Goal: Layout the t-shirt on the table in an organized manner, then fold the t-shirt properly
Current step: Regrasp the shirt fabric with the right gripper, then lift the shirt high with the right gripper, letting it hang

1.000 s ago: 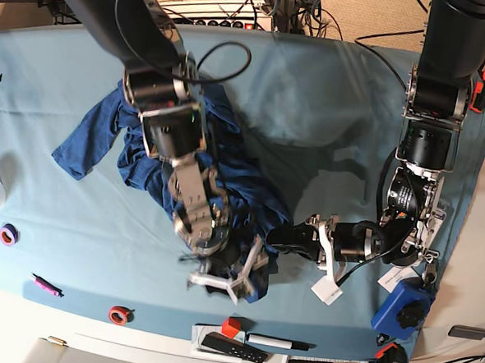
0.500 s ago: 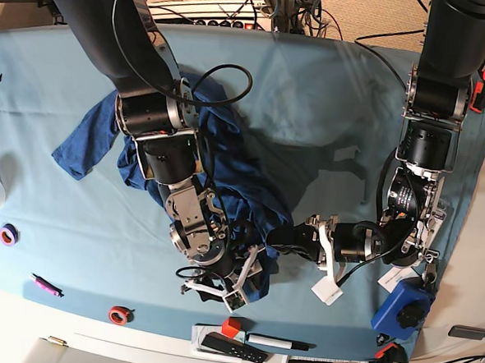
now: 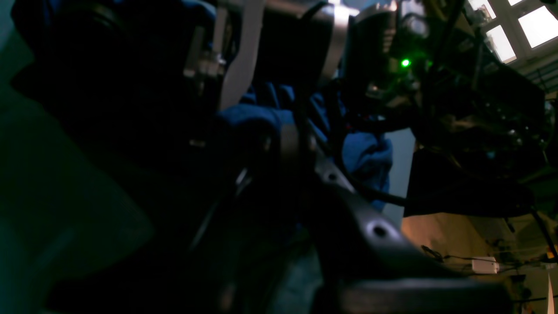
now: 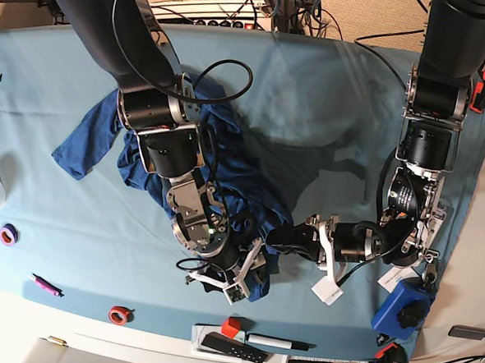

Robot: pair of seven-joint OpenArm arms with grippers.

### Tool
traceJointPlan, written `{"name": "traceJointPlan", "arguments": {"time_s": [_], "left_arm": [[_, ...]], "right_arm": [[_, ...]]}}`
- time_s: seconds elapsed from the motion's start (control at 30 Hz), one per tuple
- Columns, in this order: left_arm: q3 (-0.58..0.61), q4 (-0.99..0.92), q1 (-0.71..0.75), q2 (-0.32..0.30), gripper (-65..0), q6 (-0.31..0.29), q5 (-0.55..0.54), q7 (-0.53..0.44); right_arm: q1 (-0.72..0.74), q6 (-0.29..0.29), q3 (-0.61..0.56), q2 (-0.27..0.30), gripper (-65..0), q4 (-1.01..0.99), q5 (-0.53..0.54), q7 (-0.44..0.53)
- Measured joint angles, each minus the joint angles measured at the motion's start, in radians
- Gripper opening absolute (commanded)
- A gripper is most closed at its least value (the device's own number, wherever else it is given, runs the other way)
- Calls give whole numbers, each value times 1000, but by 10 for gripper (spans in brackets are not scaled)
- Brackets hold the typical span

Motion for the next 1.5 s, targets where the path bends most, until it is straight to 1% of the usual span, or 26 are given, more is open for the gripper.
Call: {"name": "traceJointPlan", "arguments": {"time_s": [0.13, 0.17, 0.23, 0.27, 0.3, 0.4, 0.47, 0.6, 0.67, 0.77, 0.8, 0.93, 1.03, 1.23, 1.5], "left_arm": [[0, 0, 0, 0, -650, 0, 0, 0], [0, 0, 0, 0, -650, 0, 0, 0], [0, 0, 0, 0, -650, 0, 0, 0], [0, 0, 0, 0, -650, 0, 0, 0], [0, 0, 0, 0, -650, 0, 0, 0], [0, 0, 0, 0, -650, 0, 0, 0], [0, 0, 0, 0, -650, 0, 0, 0], [0, 0, 0, 0, -650, 0, 0, 0], [0, 0, 0, 0, -650, 0, 0, 0], [0, 0, 0, 0, -650, 0, 0, 0], [0, 0, 0, 0, -650, 0, 0, 0], [0, 0, 0, 0, -650, 0, 0, 0], [0, 0, 0, 0, -650, 0, 0, 0], [0, 0, -3, -14, -650, 0, -1, -4], [0, 0, -42, -68, -650, 0, -3, -18]], "right_arm": [[1, -2, 0, 0, -298, 0, 0, 0], [0, -1, 0, 0, -298, 0, 14, 0], [-6, -3, 0, 0, -298, 0, 79, 0], [-9, -3, 0, 0, -313, 0, 91, 0], [-14, -3, 0, 0, -363, 0, 107, 0], [-31, -3, 0, 0, -552, 0, 105, -3], [-37, -3, 0, 0, -648, 0, 106, -5], [-32, -5, 0, 0, -650, 0, 102, -5], [-29, -38, 0, 0, -650, 0, 68, -7], [-20, -103, 0, 0, -650, 0, 27, -12], [-15, -113, 0, 0, -650, 0, 22, -13], [-10, -123, 0, 0, -650, 69, 23, -36], [-8, -123, 0, 0, -650, 148, 23, -78], [-10, -123, 0, 0, -650, 298, 23, -214], [-10, -116, 0, 0, -650, 580, 24, -482]]}}
